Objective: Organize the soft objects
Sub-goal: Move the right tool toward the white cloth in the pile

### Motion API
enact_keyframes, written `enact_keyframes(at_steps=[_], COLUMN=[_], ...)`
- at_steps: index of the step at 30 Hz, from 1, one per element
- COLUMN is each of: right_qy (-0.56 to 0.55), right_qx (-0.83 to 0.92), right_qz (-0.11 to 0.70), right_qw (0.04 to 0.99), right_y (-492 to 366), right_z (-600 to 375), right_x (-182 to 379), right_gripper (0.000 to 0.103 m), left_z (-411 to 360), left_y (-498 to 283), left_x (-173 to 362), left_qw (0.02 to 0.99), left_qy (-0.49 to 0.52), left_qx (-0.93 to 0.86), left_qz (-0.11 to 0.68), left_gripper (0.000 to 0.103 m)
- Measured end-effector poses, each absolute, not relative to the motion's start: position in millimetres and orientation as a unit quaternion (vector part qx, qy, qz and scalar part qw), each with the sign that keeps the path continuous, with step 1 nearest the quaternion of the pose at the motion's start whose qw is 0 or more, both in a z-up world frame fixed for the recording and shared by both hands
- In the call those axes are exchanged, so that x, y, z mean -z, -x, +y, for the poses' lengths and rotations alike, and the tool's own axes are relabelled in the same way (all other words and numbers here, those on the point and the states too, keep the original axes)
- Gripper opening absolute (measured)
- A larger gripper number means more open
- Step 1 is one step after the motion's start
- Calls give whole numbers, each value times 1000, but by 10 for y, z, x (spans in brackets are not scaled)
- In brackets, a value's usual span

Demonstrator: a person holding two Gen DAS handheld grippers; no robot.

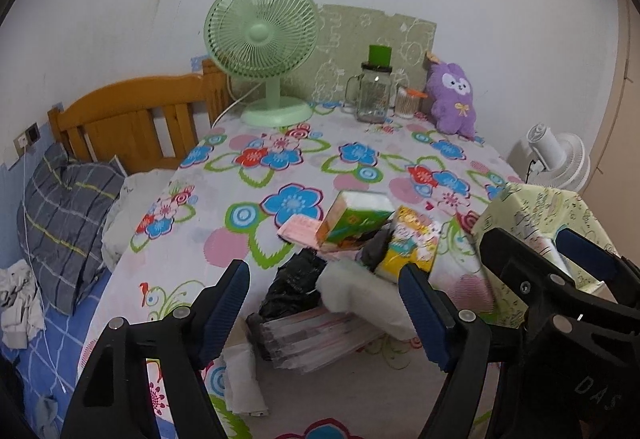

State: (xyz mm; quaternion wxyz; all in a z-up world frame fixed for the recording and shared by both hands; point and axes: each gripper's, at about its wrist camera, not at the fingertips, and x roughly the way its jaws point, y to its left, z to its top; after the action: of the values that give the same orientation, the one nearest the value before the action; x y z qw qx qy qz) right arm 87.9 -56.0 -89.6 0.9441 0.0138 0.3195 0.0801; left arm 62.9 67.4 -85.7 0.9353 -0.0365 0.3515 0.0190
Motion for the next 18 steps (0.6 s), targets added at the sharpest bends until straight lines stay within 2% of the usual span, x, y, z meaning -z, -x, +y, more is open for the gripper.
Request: enact_keyframes(at_steps=[18], right_qy=[15], right_qx=[-131], right_qz=[378], right_qw=[916], right_y=[-1085], right_z=[-162], right_x=[1311], right_gripper=[93], left_z=[843], left_y=[-770], left_x=[1324], left_qw=[910], left_qy=[39], left_qx=[-26], left_qz=[413], left_gripper=[79])
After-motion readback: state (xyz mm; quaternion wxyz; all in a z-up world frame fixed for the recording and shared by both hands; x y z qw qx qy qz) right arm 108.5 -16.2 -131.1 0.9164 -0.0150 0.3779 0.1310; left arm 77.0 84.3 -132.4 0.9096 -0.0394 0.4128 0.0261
